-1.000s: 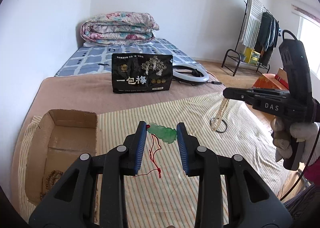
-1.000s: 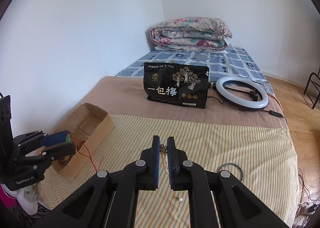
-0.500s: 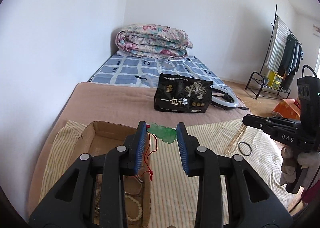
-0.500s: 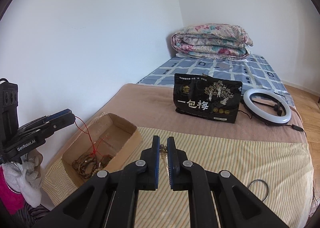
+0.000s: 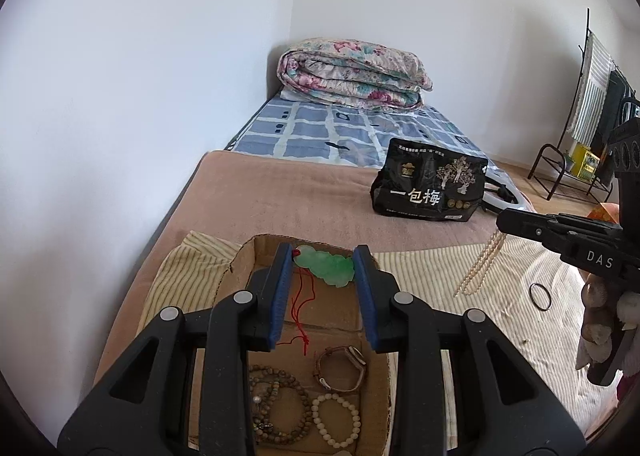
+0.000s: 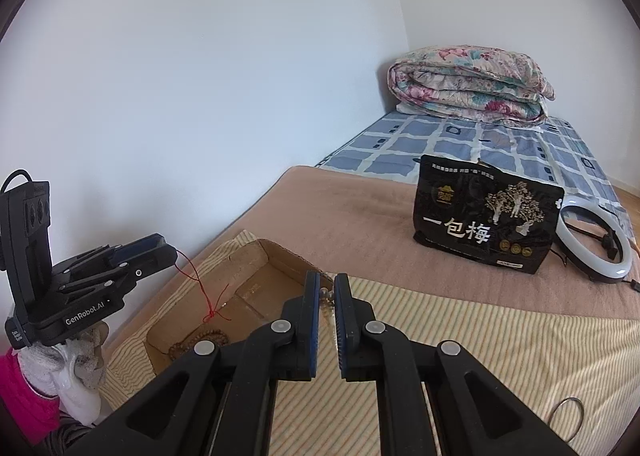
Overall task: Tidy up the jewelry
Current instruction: 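Carry the jade pendant and pearl necklace with both tools over the box, then open both tools to drop the pendant and necklace into the box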
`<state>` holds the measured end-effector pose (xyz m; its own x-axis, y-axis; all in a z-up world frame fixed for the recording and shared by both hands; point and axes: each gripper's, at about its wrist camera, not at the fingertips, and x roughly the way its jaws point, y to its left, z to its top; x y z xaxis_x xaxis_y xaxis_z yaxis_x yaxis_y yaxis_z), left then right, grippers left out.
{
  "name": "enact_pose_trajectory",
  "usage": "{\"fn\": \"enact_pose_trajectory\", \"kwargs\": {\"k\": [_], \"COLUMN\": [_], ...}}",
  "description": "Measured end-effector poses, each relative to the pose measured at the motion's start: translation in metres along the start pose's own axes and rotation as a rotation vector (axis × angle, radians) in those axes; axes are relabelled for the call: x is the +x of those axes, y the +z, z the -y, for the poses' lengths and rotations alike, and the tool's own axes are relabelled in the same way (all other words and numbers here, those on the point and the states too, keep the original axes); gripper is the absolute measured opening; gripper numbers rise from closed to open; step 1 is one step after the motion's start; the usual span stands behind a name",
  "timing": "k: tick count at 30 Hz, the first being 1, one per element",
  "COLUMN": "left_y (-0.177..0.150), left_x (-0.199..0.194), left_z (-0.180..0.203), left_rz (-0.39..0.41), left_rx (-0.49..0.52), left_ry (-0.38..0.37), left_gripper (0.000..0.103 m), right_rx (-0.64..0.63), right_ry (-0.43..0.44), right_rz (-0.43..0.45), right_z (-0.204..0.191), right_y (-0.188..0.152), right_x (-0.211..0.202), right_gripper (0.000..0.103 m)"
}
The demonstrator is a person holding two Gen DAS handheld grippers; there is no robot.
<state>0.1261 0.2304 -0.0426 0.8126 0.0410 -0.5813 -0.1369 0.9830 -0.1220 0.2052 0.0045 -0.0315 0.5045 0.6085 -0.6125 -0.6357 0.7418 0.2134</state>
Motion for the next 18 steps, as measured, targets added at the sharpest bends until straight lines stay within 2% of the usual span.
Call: {"fn": "enact_pose_trajectory", "kwargs": {"k": [9, 18], "left_y": [-0.007, -0.012], "left_x": [0.016, 0.028], "left_z": [-0.02, -0.023], "left_rz": [-0.036, -0.064], "left_rx": [-0.015, -0.004], "left_ry": [0.026, 0.031], "left_gripper": [0.031, 0.031], "right_rx": [-0.019, -0.017], "right_ry": [0.039, 0.057], "right_rz": [-0.034, -0.064], "right_z": [-0.022, -0.031], "right_y": [0.008, 0.011], "right_x": [0.044, 0.081], "right_gripper": [0.004, 0.004]}}
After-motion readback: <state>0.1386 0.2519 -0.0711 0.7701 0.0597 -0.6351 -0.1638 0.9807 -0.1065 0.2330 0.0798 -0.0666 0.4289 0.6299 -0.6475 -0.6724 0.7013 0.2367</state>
